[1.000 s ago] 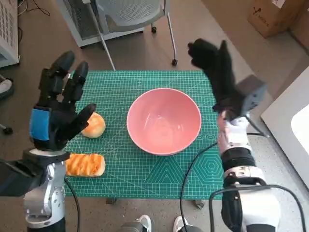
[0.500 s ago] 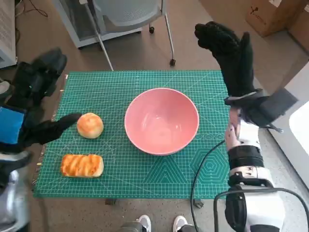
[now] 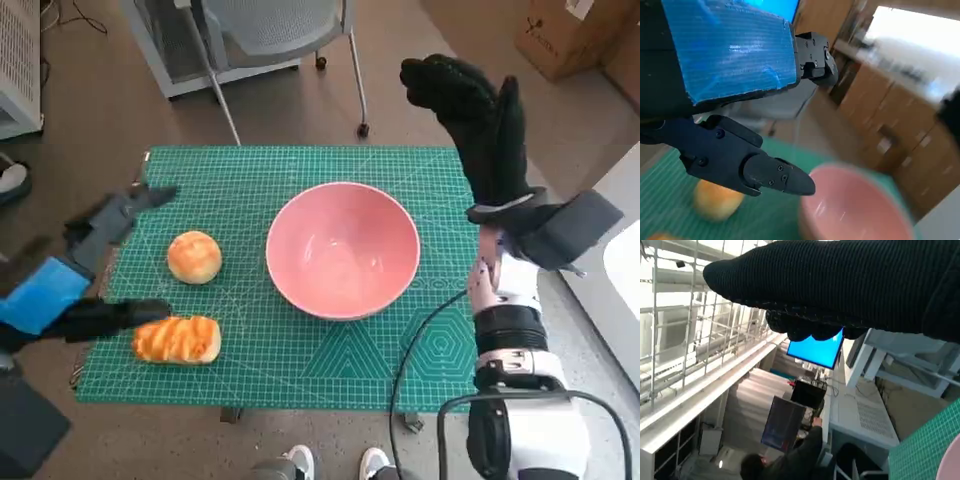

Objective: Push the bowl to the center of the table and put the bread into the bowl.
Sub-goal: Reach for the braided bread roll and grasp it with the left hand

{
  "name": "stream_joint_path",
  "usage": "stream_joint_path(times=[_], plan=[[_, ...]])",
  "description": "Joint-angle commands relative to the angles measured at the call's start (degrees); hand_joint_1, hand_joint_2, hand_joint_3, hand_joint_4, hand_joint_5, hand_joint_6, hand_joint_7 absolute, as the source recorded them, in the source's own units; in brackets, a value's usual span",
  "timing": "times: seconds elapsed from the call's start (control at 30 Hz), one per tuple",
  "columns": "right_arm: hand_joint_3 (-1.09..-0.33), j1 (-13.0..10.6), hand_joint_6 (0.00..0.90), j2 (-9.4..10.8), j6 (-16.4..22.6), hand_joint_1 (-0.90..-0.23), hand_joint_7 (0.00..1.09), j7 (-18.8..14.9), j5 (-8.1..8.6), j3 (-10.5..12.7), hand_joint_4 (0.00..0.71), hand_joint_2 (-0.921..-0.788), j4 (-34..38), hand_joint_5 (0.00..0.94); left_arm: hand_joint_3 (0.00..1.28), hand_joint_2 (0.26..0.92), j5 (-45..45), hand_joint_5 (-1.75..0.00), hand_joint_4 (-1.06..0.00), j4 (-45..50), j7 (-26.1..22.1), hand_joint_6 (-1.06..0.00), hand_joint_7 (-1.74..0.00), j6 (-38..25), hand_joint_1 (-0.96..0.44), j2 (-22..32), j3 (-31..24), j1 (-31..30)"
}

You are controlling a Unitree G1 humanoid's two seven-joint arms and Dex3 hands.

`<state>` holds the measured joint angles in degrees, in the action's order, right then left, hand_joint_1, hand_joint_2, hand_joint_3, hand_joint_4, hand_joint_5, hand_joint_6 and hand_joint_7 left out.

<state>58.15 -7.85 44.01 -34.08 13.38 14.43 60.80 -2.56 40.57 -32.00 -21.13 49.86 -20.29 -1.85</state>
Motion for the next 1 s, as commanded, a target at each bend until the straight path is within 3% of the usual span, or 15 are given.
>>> stream_joint_path(times=[0.03, 0.2, 0.43, 0.8, 1.0], plan=[[-0.523, -1.24, 0.365, 0.38, -1.11, -0.626, 0.02, 0.51, 0.04, -0.30, 0.227, -0.921, 0.65, 0.007, 0.00, 0.806, -3.06, 0.00, -0.16, 2.81, -3.00, -0.20, -0.22, -5.33, -0.36, 3.26, 2.26, -2.47], [-0.524, -1.30, 0.375, 0.58, -1.21, -0.619, 0.03, 0.66, 0.04, -0.36, 0.230, -0.921, 0.64, 0.007, 0.00, 0.778, -6.24, 0.00, -0.16, 4.12, -6.16, -0.26, -0.09, -9.98, -0.31, 6.42, 5.82, -4.34], [-0.522, -1.20, 0.386, 0.71, -1.41, -0.612, 0.03, 0.83, 0.10, -0.39, 0.236, -0.921, 0.76, 0.008, 0.01, 0.738, -9.79, 0.00, -0.15, 4.07, -8.42, -0.28, -0.04, -14.25, -0.21, 9.18, 11.34, -4.06], [-0.510, -1.23, 0.407, 0.90, -1.63, -0.609, 0.03, 0.74, 0.17, -0.42, 0.247, -0.921, 0.48, 0.009, 0.00, 0.719, -14.19, 0.00, -0.14, 1.27, -8.32, -0.29, -0.01, -18.12, -0.06, 8.86, 18.68, -2.52], [-0.509, -1.59, 0.408, 0.89, -1.39, -0.609, 0.03, 0.69, 0.11, -0.48, 0.248, -0.921, 0.07, 0.008, 0.01, 0.722, -16.93, 0.00, -0.12, -1.49, -7.55, -0.28, 0.00, -19.23, -0.04, 8.03, 23.14, -1.15]])
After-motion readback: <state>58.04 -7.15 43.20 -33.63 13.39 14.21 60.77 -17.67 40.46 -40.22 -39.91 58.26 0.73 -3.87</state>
